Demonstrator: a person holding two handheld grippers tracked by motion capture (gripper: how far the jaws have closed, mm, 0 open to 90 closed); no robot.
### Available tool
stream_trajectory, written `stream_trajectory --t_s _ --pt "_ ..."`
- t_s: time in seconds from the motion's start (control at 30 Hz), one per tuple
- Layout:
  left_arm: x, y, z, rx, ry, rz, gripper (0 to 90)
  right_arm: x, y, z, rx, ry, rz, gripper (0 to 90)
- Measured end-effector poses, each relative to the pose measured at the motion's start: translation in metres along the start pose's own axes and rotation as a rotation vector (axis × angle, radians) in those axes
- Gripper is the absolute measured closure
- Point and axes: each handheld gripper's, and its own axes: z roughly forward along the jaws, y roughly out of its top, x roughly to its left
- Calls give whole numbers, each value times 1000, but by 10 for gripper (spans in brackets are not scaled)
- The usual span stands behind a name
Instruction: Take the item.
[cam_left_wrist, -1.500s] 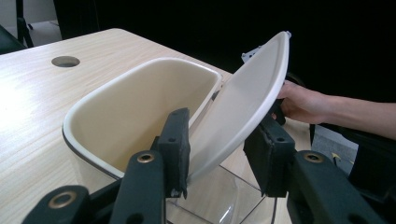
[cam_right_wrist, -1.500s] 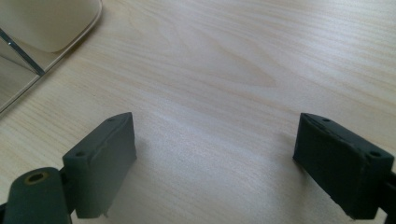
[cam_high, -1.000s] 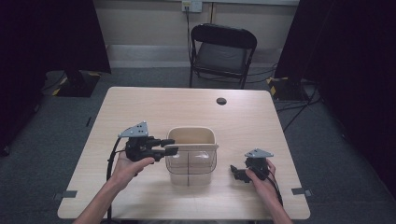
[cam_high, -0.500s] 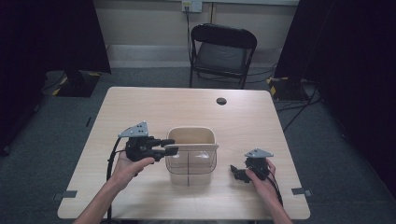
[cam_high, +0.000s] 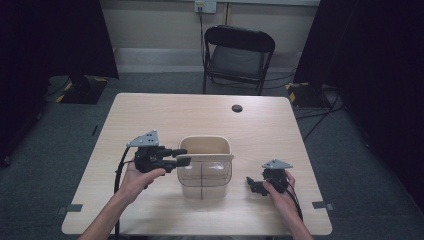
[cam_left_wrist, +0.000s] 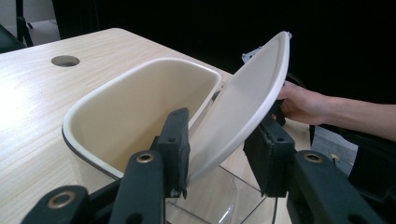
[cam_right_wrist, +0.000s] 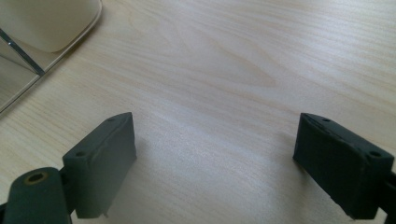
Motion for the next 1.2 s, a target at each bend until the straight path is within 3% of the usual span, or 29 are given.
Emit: stream_trajectory --t_s 1.2 --pt "0 0 1 -2 2 0 606 0 0 0 -1 0 -1 121"
